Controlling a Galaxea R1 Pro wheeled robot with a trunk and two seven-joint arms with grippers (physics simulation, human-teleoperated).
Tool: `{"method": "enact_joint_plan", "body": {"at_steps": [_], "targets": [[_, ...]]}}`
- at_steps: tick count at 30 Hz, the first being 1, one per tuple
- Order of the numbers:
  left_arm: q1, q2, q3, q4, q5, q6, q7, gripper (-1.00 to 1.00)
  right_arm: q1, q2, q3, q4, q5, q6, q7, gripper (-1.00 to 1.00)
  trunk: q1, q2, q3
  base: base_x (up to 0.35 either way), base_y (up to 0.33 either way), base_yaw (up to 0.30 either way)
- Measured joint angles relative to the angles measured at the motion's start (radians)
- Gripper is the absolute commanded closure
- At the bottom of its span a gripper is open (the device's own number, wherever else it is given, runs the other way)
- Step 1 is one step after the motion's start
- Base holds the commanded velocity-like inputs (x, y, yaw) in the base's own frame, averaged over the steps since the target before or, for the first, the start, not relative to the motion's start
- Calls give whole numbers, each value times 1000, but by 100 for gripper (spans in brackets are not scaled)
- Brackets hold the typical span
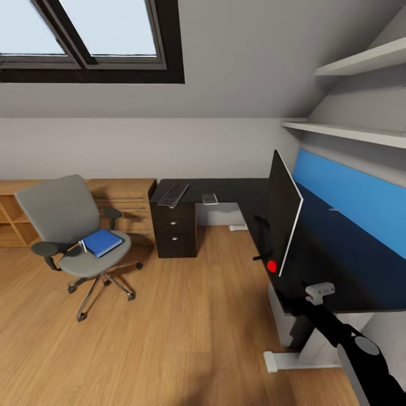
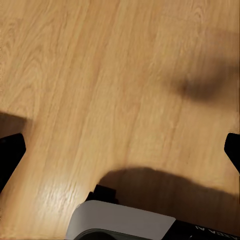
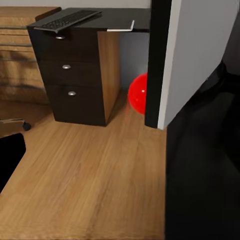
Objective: In the bedroom, organize the workspace by keeping the computer under the desk, ensuring the monitor is on the desk, placing the keyboard on the desk next to the monitor, placing the mouse on the desk next to the keyboard, moving the folder from the swivel chair onto the desk next to the mouse, stacking the notebook on top of the folder with the pen on top of the notebook, and positioning the swivel chair next to the desk.
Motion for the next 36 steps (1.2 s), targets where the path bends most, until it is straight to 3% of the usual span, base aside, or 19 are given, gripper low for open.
{"method": "enact_joint_plan", "body": {"at_steps": [3, 9, 13, 15, 19, 24, 36], "targets": [[0, 0, 0, 0, 0, 0, 0, -100, 0, 1, 6, 31, 13, 0, -1, -100, 0, 0, 0, -233, 0, 0], [0, 1, 0, 0, 0, -24, 0, -100, 0, 11, 39, 131, 85, 3, -24, -100, 0, 0, 0, -84, 11, 0], [0, 1, -1, 0, -1, -48, 1, -100, 0, 39, 64, 160, 116, 3, -51, -100, 0, 0, 0, -23, 97, 0], [0, 1, -1, 0, -2, -57, 1, -100, 0, 65, 78, 196, 129, -1, -70, -100, 0, 0, 0, -9, 175, 0], [0, 1, -1, 0, -3, -64, 1, -100, 0, 87, 91, 262, 145, -23, -84, -100, 0, 0, 0, -5, 229, 0], [0, 1, -1, 0, -3, -67, 1, -100, 0, 102, 101, 375, 165, -68, -91, -100, 0, 0, 0, -1, 279, 0], [0, 0, -1, 0, -3, -68, 2, -100, 0, 113, 113, 719, 172, -288, -93, -100, 0, 0, 0, 0, 152, 0]]}}
